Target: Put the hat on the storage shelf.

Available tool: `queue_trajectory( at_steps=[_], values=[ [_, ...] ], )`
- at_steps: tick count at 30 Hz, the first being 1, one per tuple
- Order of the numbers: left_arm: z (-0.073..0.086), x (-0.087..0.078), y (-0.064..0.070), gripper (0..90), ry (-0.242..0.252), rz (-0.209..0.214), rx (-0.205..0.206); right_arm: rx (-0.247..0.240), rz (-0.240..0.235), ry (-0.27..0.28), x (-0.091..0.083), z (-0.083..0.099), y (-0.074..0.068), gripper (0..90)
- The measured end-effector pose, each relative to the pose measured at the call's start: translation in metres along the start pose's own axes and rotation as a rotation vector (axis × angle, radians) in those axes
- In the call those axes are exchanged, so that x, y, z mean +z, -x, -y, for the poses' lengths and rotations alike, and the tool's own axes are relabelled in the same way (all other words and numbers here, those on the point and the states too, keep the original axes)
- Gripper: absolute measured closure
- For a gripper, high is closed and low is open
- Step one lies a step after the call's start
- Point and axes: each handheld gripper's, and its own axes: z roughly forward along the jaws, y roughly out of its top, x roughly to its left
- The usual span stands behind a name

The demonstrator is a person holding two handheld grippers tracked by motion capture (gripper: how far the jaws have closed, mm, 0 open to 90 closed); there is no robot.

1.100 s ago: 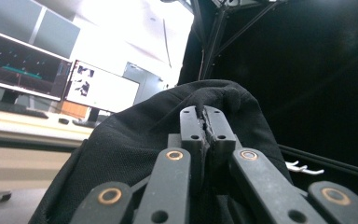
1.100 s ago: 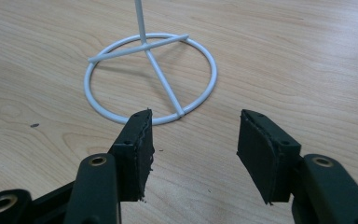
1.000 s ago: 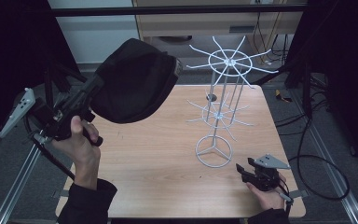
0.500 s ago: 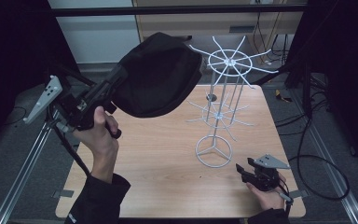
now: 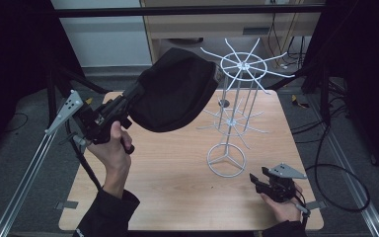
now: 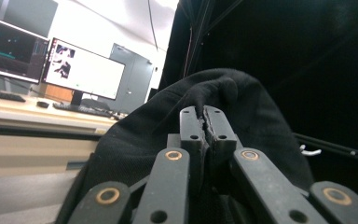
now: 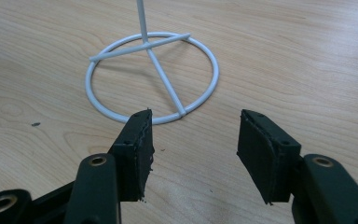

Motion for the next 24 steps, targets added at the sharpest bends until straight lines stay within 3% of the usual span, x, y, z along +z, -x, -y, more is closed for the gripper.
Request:
queue_trajectory(
  at_steps=[8,24],
  values=[
    [0.018,-0.002,-0.007,86.5,-0.086,-0.029,0.015,0.000,0.002,-0.003,0.000,0.000,0.000,45.2],
    [0.051,0.005,-0.007,84.6,-0.218,-0.033,0.060,0.008,-0.002,-0.007,0.000,0.000,0.000,44.7]
  ],
)
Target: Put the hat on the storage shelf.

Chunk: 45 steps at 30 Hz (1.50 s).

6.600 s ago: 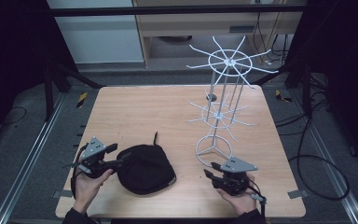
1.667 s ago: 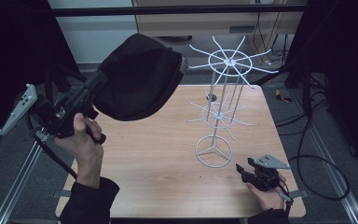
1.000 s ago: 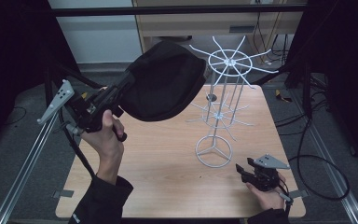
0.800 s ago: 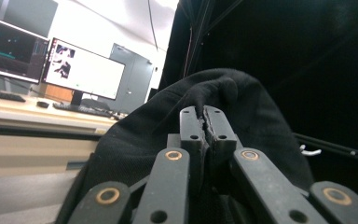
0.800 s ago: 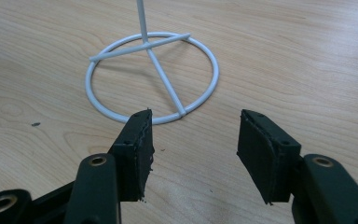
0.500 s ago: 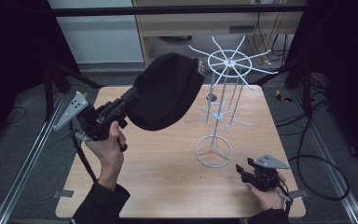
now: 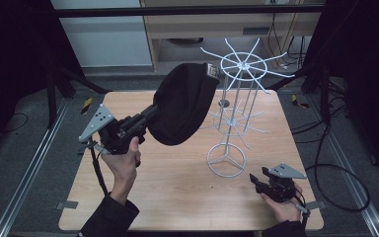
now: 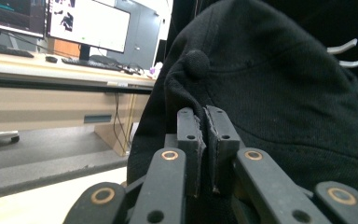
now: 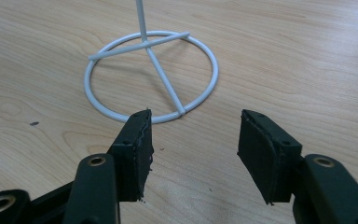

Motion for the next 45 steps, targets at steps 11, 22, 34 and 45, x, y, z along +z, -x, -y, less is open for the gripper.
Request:
queue_trajectory(
  at_steps=[11,22,34,45],
  values=[
    [0.021,0.019,0.007,83.5,-0.116,0.021,0.024,-0.002,0.002,-0.003,0.000,0.000,0.000,44.4],
    [0.031,0.037,0.010,72.7,-0.191,0.028,0.034,-0.001,-0.001,-0.003,0.000,0.000,0.000,44.0],
    [0.042,-0.009,-0.007,42.1,-0.206,-0.030,0.080,-0.005,0.008,0.003,0.000,0.001,0.001,43.6],
    [0.093,-0.074,-0.050,31.1,-0.333,-0.196,0.067,0.009,0.016,0.005,0.000,0.001,0.001,40.1]
  ],
)
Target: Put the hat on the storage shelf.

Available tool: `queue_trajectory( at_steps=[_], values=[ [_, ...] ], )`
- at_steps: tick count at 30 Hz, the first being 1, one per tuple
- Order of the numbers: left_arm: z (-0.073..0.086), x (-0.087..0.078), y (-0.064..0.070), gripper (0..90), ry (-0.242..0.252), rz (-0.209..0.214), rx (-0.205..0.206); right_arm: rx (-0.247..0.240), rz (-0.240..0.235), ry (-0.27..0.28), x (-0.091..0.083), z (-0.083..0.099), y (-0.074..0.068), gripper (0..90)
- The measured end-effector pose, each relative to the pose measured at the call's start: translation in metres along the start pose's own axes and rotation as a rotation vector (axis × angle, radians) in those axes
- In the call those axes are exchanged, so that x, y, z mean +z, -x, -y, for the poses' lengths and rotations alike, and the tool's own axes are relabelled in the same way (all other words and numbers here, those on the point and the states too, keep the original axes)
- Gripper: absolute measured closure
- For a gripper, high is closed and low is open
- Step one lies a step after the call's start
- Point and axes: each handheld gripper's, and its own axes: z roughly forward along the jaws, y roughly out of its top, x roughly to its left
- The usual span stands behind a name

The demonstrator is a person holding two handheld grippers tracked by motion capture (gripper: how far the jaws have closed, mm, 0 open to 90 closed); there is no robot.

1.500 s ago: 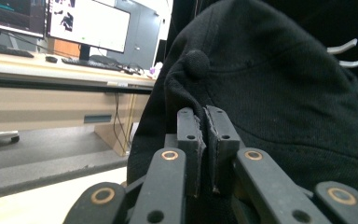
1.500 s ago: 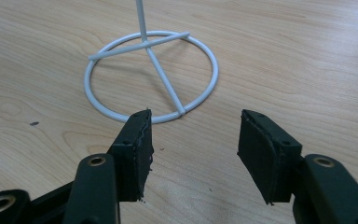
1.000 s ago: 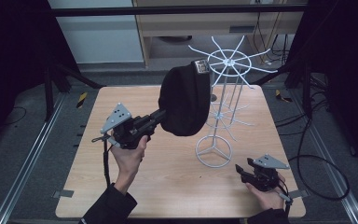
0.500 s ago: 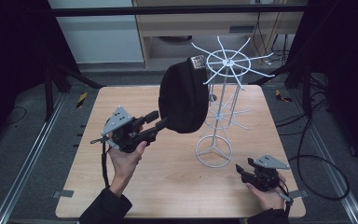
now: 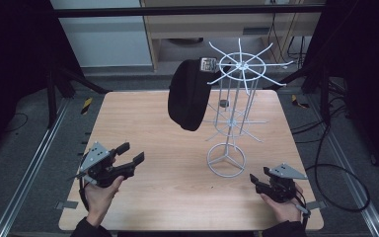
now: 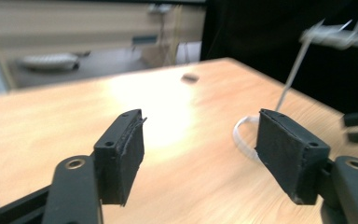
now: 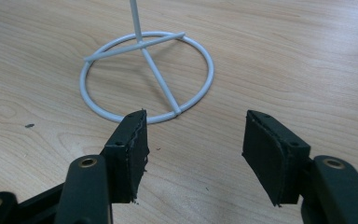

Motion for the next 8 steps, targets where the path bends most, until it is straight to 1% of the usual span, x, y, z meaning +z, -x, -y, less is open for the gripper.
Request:
queue_trajectory(
  at_steps=[2,4,6,8],
  values=[
    [0.018,-0.005,-0.011,29.8,-0.047,-0.036,-0.012,0.007,-0.002,0.001,0.000,0.000,0.000,39.3],
    [0.031,-0.008,-0.020,29.3,-0.082,-0.065,-0.027,0.002,0.004,0.004,0.000,0.001,0.001,38.3],
    [0.044,-0.010,-0.029,28.2,-0.121,-0.097,-0.048,0.010,0.004,0.001,0.000,0.001,0.001,37.0],
    [0.055,-0.011,-0.037,26.6,-0.165,-0.127,-0.046,0.012,0.007,0.002,0.000,0.001,0.002,35.3]
  ],
)
